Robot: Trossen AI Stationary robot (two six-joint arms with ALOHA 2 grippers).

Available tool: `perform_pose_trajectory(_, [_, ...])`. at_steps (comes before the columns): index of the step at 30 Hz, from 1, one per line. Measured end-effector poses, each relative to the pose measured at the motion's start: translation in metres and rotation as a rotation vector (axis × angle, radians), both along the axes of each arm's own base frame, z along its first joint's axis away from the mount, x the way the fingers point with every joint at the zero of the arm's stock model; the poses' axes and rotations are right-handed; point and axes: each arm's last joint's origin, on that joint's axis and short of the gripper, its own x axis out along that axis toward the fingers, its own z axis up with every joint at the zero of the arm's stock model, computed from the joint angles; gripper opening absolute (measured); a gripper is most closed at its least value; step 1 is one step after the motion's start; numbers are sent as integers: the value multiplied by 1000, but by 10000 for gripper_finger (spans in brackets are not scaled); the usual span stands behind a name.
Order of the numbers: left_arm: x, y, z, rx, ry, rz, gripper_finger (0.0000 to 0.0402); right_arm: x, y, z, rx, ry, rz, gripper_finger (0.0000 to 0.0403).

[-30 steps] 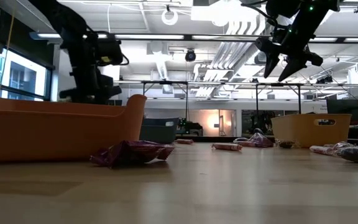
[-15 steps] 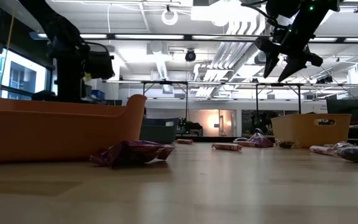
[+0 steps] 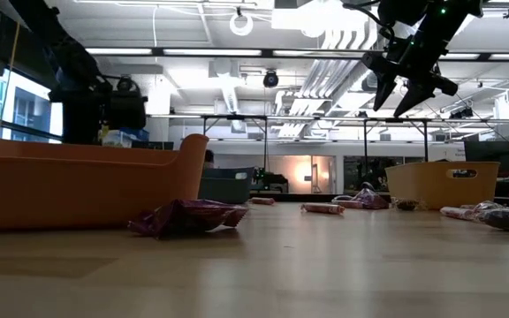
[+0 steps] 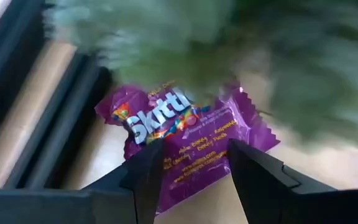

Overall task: Sort candy
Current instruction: Put the purple candy into the yellow bin

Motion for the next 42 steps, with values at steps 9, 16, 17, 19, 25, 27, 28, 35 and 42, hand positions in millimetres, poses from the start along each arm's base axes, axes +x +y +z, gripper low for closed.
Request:
perform_pose_trajectory(9, [6, -13, -6, -59, -63, -98, 135, 0, 0, 0, 9, -17, -17, 216])
perform_pose_trajectory(16, [30, -48, -1, -161, -176, -334, 9, 0, 0, 0, 11, -18, -17, 216])
perform_pose_trajectory(17, [32, -54, 0, -182, -192, -372, 10, 0, 0, 0, 13, -19, -15, 216])
perform_pose_trajectory(19, [36, -66, 3, -225, -217, -448, 5, 0, 0, 0, 18, -21, -9, 216])
perform_pose_trajectory(25, [35, -91, 16, -253, -272, -558, 0, 0, 0, 0, 20, -22, -6, 216])
perform_pose_trajectory(27, [36, -94, 27, -235, -311, -594, 0, 0, 0, 0, 20, -22, -6, 216])
perform_pose_trajectory(28, [38, -95, 36, -210, -344, -619, 0, 0, 0, 0, 21, -23, -6, 216])
perform_pose_trajectory(35, [44, -92, 74, -149, -403, -886, 4, 0, 0, 0, 22, -23, -5, 216])
perform_pose_trajectory(42, [40, -82, 48, -356, -193, -874, 80, 0, 0, 0, 25, -26, -2, 216])
